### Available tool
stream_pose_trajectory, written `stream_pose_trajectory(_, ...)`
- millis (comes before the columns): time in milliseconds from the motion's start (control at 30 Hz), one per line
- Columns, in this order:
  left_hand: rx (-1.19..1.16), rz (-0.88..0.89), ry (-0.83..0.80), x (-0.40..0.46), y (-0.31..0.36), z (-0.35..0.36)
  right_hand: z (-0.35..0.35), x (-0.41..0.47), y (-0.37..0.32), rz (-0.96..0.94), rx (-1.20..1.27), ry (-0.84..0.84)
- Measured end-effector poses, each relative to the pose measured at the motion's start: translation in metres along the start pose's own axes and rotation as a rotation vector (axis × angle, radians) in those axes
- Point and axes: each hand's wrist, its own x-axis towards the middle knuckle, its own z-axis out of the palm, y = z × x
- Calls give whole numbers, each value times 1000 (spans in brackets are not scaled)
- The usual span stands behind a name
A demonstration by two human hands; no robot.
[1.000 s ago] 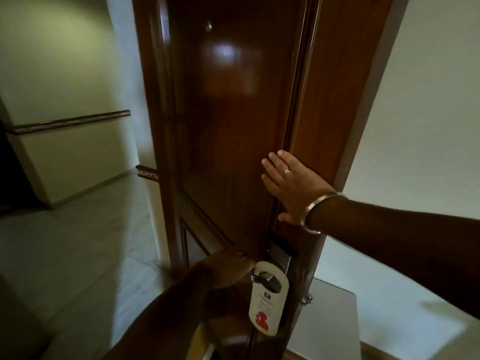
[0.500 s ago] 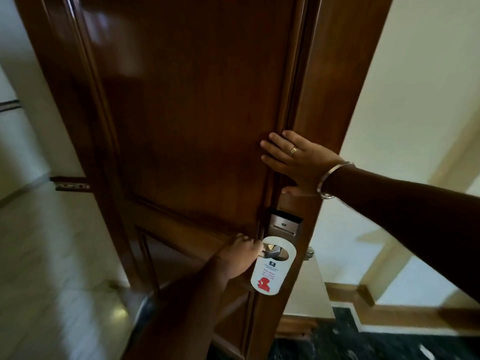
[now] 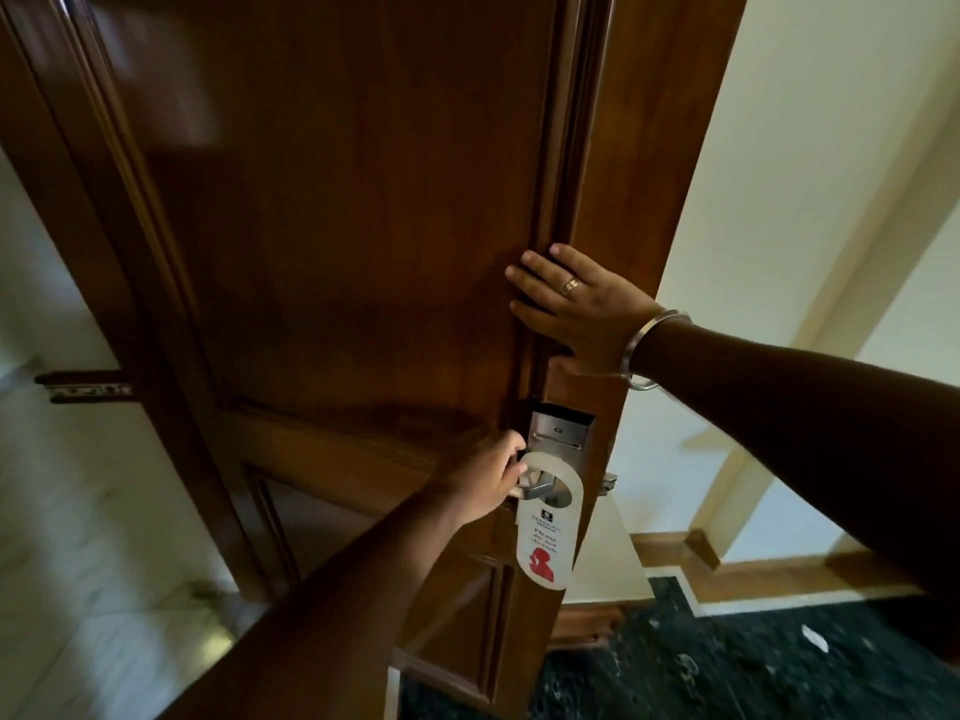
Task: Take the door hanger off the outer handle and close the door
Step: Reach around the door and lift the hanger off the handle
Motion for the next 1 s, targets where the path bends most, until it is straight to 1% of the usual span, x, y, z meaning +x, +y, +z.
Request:
stream_pose_trajectory(67, -35, 54, 15, 8, 7, -6, -2, 0, -1, 4, 15, -14)
stream_pose_trajectory(100, -66, 84, -11, 11, 10, -10, -3, 0, -1, 8, 18, -19)
stream_pose_trajectory(167, -55, 188, -87, 19, 13, -17, -5, -1, -1, 14, 23, -31)
stream_pose_trajectory(233, 33, 325, -174, 25, 13, -26, -6, -1, -1, 19, 32, -37)
stream_pose_trajectory(300, 154, 473, -226, 27, 13, -36, -5, -1, -2, 27, 40, -43)
stream_pose_trajectory(400, 294, 671, -242, 28, 6, -48, -6, -1, -6, 45, 51, -44)
stream_pose_trajectory(433, 353, 721, -247, 28, 0, -52, -6, -1, -6, 51, 54, -41)
stream_pose_trajectory(500, 459, 757, -271, 28, -13, -60, -6, -1, -7, 57, 52, -31)
stream_pose_trajectory(567, 500, 715, -278, 27, -26, -67, -5, -2, -7, 64, 47, -21)
stream_pose_trajectory(633, 466, 645, -253, 25, -37, -72, -4, -2, -9, 66, 47, -23)
stream_pose_trajectory(700, 428, 543, -229, 22, -48, -75, -1, -1, -11, 67, 56, -21)
stream_pose_trajectory(767, 382, 404, -234, 15, -58, -75, 1, -1, -12, 72, 59, -16)
stream_pose_trajectory(800, 316, 313, -243, 10, -61, -73, 2, -1, -11, 75, 59, -15)
stream_pose_trajectory(867, 61, 96, -216, -2, -62, -68, 3, -1, -11, 79, 73, -12)
stream_pose_trajectory(933, -193, -48, -69, -13, -55, -63, 3, -1, -12, 83, 103, -25)
stream_pose_trajectory(1000, -340, -108, 116, -22, -44, -56, 2, -2, -13, 72, 143, -29)
